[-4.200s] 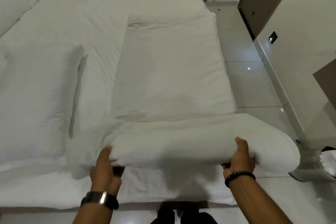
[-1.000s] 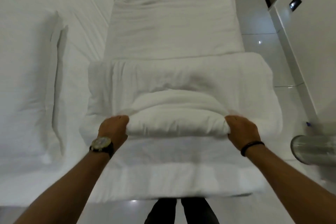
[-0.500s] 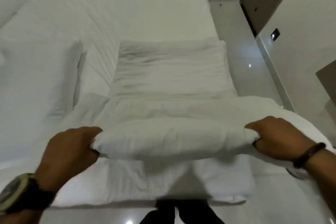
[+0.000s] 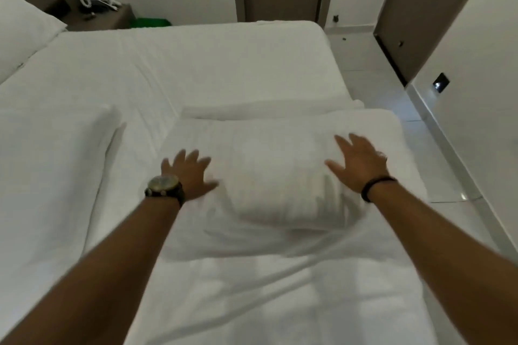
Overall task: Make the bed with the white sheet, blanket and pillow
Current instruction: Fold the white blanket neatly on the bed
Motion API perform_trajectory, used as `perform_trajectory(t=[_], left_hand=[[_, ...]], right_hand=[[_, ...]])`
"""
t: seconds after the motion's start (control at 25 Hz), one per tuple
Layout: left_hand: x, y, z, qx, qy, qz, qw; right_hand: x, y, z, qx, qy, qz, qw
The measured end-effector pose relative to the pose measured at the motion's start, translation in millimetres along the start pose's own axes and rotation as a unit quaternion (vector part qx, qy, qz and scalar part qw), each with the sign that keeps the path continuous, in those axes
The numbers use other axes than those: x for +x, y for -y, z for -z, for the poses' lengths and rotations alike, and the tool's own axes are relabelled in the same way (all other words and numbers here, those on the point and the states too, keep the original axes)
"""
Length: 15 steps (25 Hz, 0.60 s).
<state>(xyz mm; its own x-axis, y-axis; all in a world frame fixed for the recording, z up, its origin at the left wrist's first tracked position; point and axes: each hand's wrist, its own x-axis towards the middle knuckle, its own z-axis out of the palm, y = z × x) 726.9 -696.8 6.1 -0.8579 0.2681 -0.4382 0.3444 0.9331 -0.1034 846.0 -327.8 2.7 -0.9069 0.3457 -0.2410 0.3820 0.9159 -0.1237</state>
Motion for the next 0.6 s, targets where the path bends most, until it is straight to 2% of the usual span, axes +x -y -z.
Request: perform_trajectory(t=[0.08, 0.16, 0.24, 0.32, 0.36, 0.44, 0.48, 0.52, 0.6], left_hand=[[1, -5, -55, -0.006, 0.043, 0.001, 0.999], [-7, -4, -82, -0.018, 0.049, -0.004, 0.999], [-11, -3, -87, 0.012, 0.006, -0.034, 0.999], [-7, 8, -80, -0.006, -0.093, 0.011, 0.996], [1, 20, -74, -0.057, -0.134, 0.083, 0.986], [17, 47, -61, -0.249, -0.126, 0.234, 0.931], [24, 57, -59, -0.342, -0.095, 0.262, 0.897], [28, 61, -63, -0.389, -0.077, 0.266, 0.879], [15, 55, -78, -0.410, -0.084, 0.261, 0.870]], right_hand=[[-8, -5, -51, -0.044, 0.050, 0.023, 0.998], [-15, -20, -86, -0.067, 0.070, 0.050, 0.994], [-25, -32, -103, -0.121, 0.070, 0.106, 0.985], [-31, -47, -110, -0.103, 0.004, 0.115, 0.988], [-31, -57, -109, -0.069, -0.045, 0.075, 0.994], [-25, -74, -100, 0.024, -0.154, -0.094, 0.983], [-18, -81, -92, 0.080, -0.151, -0.185, 0.968], [-13, -86, -84, 0.136, -0.129, -0.250, 0.950], [-9, -95, -77, 0.192, -0.118, -0.272, 0.935]])
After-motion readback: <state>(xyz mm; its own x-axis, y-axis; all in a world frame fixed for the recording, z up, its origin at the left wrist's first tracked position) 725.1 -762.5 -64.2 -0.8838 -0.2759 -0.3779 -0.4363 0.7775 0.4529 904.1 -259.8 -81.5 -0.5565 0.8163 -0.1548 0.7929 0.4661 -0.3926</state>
